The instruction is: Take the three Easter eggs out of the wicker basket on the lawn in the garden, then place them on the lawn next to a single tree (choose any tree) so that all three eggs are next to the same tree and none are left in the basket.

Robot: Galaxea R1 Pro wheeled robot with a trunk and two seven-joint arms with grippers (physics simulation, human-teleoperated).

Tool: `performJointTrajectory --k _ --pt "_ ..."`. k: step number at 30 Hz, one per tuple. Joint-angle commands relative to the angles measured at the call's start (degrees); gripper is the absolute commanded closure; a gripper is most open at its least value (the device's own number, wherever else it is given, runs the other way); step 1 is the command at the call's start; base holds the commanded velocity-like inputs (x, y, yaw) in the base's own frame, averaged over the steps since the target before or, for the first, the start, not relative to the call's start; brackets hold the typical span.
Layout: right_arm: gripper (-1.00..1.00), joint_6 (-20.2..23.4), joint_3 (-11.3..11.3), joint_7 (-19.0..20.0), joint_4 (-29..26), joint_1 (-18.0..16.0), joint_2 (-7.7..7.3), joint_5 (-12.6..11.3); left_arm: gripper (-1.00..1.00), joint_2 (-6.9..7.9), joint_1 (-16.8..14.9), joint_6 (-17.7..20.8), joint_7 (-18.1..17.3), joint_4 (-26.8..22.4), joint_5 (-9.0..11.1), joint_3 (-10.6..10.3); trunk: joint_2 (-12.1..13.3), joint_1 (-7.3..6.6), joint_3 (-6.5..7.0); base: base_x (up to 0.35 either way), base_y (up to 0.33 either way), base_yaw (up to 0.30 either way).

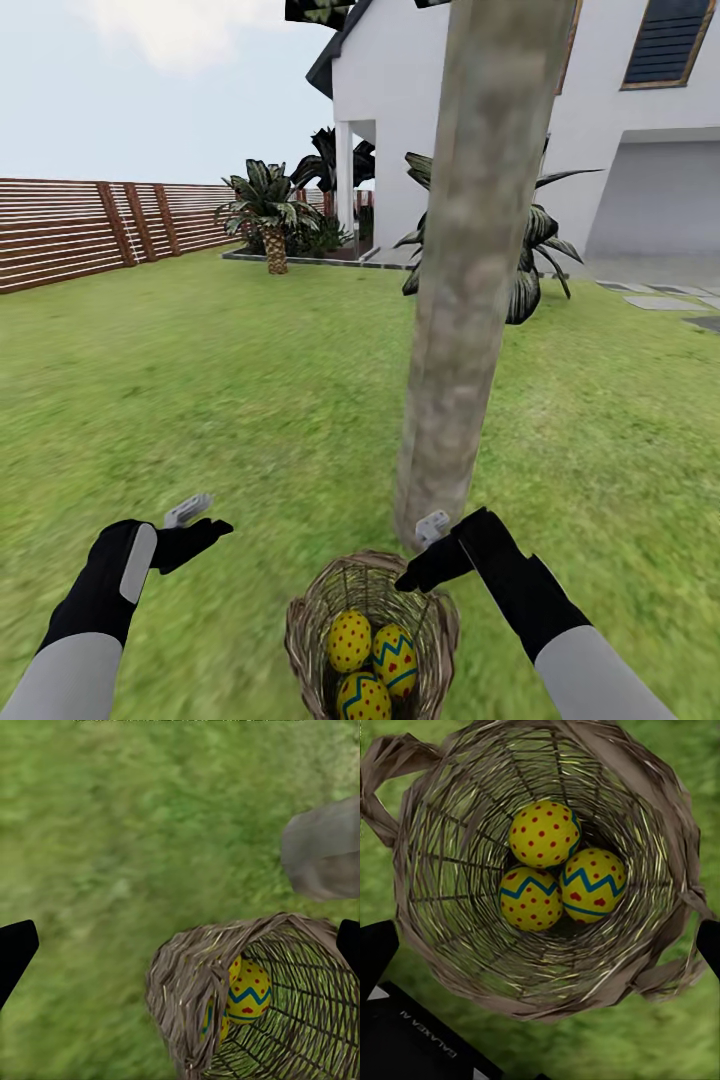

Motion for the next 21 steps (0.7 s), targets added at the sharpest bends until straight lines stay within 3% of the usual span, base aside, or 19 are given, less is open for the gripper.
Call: performJointTrajectory --k 1,7,10,11,12,14,17,18,20,21 --pt "-1.0 0.08 0.09 0.5 0.03 -0.04 -0.03 0.56 -1.0 -0.02 -0.04 0.27 -0.37 -0.02 -0.23 0.15 -0.03 0.0 -0.06 -0.009 0.005 0.0" --pt "-1.0 -0.07 -0.15 0.13 0.95 -0.04 0.03 0.42 -1.0 -0.02 -0.04 0.33 -0.37 -0.05 -0.21 1.18 -0.03 0.0 -0.06 -0.186 0.081 0.0" --pt "-1.0 -0.34 -0.27 -6.94 4.22 -0.04 3.28 0.53 -1.0 0.28 -0.04 0.35 -0.37 -0.32 -0.26 2.99 -0.03 0.0 -0.06 -0.091 0.03 0.0" --pt "-1.0 -1.21 -0.35 -12.82 6.01 -0.04 5.59 0.46 -1.0 1.28 -0.04 0.35 -0.38 -0.35 -0.22 3.68 -0.03 0.0 -0.06 -0.028 0.009 0.0" --pt "-1.0 -2.25 -0.38 -16.58 7.14 -0.04 6.88 0.18 -1.0 2.23 -0.04 0.37 -0.43 -0.32 -0.16 4.02 -0.03 0.0 -0.06 -0.018 0.006 0.0" --pt "-1.0 -4.23 -0.36 -20.78 8.76 -0.03 8.14 -0.65 -1.0 3.4 -0.04 0.59 -0.62 -0.31 0.17 4.54 -0.03 0.0 -0.06 -0.01 0.003 0.0" --pt "-1.0 -6.84 -0.21 -25.19 12.23 -0.04 9.46 -4.67 -1.0 5.82 -0.5 3.03 -1.06 -0.54 3.15 5.89 -0.03 0.0 -0.06 -0.003 0.001 0.0" --pt "-1.0 -7.37 -0.13 -28.06 13.67 -0.04 10.09 -6.44 -1.0 7.49 -0.79 3.8 -1.17 -1.12 6.08 6.15 -0.03 0.0 -0.06 0.0 0.0 0.0" --pt "-1.0 -7.75 -0.11 -31.64 14.24 -0.04 10.39 -7.1 -1.0 8.42 -1.0 4.02 -1.21 -1.58 9.18 6.25 -0.03 0.0 -0.06 0.0 0.0 0.0" --pt "-1.0 -8.59 -0.08 -35.87 14.53 -0.04 10.65 -7.9 -1.0 9.01 -1.15 4.06 -1.18 -1.91 12.56 6.29 -0.03 0.0 -0.06 0.0 0.0 0.0"
